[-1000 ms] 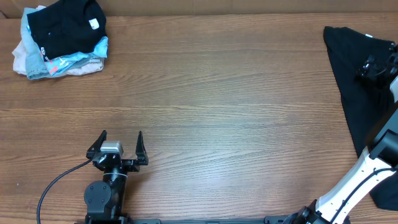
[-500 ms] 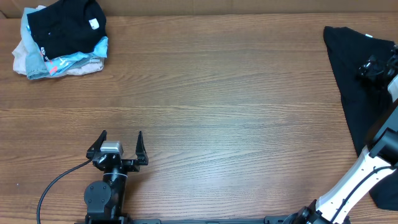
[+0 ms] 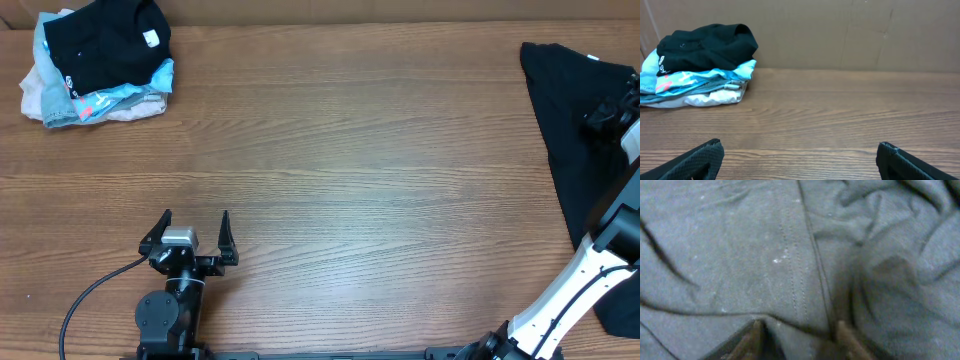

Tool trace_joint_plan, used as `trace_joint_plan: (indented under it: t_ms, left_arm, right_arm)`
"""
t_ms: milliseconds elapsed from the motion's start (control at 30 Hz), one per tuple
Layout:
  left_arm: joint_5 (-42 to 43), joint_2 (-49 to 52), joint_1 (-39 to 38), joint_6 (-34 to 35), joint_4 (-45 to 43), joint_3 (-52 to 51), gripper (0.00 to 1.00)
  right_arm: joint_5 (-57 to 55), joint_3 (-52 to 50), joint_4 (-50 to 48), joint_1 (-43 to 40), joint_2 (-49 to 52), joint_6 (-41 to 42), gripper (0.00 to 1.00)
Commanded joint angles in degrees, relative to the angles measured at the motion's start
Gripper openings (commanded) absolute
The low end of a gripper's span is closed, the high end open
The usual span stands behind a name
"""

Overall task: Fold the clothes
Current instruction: 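Grasp the black T-shirt edge with the right gripper, then drag the black T-shirt leftward to the table center with right gripper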

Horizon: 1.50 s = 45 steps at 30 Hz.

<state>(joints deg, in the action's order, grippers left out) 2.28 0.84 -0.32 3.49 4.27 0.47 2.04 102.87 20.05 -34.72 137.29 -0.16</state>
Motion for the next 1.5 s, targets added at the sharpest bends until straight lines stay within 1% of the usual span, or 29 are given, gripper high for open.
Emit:
trace_joint_plan:
  t_ms: [0,133,200,400,467,533,600,667,767,867,1033,1267,1333,1467]
  left_arm:
    - [-0.4,-0.6,0.3,1.0,0.0,-0.2,1.00]
    - [-0.4,-0.6,0.3,1.0,0.0,-0.2,1.00]
    - [-0.4,-0.6,0.3,1.0,0.0,-0.2,1.00]
    - [-0.4,-0.6,0.3,1.0,0.0,-0.2,1.00]
    - [-0.4,-0.6,0.3,1.0,0.0,-0.2,1.00]
    - [-0.4,-0.6,0.3,1.0,0.0,-0.2,1.00]
    - [-0.4,-0.6,0.3,1.0,0.0,-0.2,1.00]
    - [-0.4,-0.6,0.3,1.0,0.0,-0.2,1.00]
    - [-0.4,-0.6,0.3,1.0,0.0,-0.2,1.00]
    - [-0.4,-0.6,0.3,1.0,0.0,-0.2,1.00]
    - [-0.4,-0.6,0.3,1.0,0.0,-0.2,1.00]
    - [-0.4,-0.6,0.3,1.0,0.0,-0.2,1.00]
    - [-0.4,-0.6,0.3,1.0,0.0,-0.2,1.00]
    - [-0.4,-0.6,0.3,1.0,0.0,-0.2,1.00]
  right_arm:
    - [-0.5,1.4,-0.7,0.2,0.2,0.4,0.37]
    - [-0.5,1.5,-0.7,0.2,0.2,0.4,0.18]
    - [-0.5,1.7,-0.4,0.2,0.1,0.4,0.04]
    - [-0.2,5.0,2.9,0.3,-2.1,0.7,0.04]
    - [1.9,7.2,5.5,0.4,-3.8,2.9,0.04]
    - [7.2,9.2,8.7,0.5,-5.9,5.9,0.04]
    - [15.4,10.7,11.1,0.9,-8.2,7.6,0.04]
    - [24.9,11.3,11.3,1.7,-10.8,9.9,0.04]
    - [35.3,11.3,10.5,4.1,-14.4,13.4,0.04]
    - [40.2,11.3,10.7,8.5,-17.1,13.9,0.04]
    - [41.8,11.3,13.6,19.6,-19.2,13.9,0.04]
    - [41.5,11.2,18.3,39.5,-19.2,13.2,0.04]
    - [41.0,11.2,19.6,45.4,-19.2,11.9,0.04]
    - [35.3,11.2,23.8,56.3,-19.2,10.4,0.04]
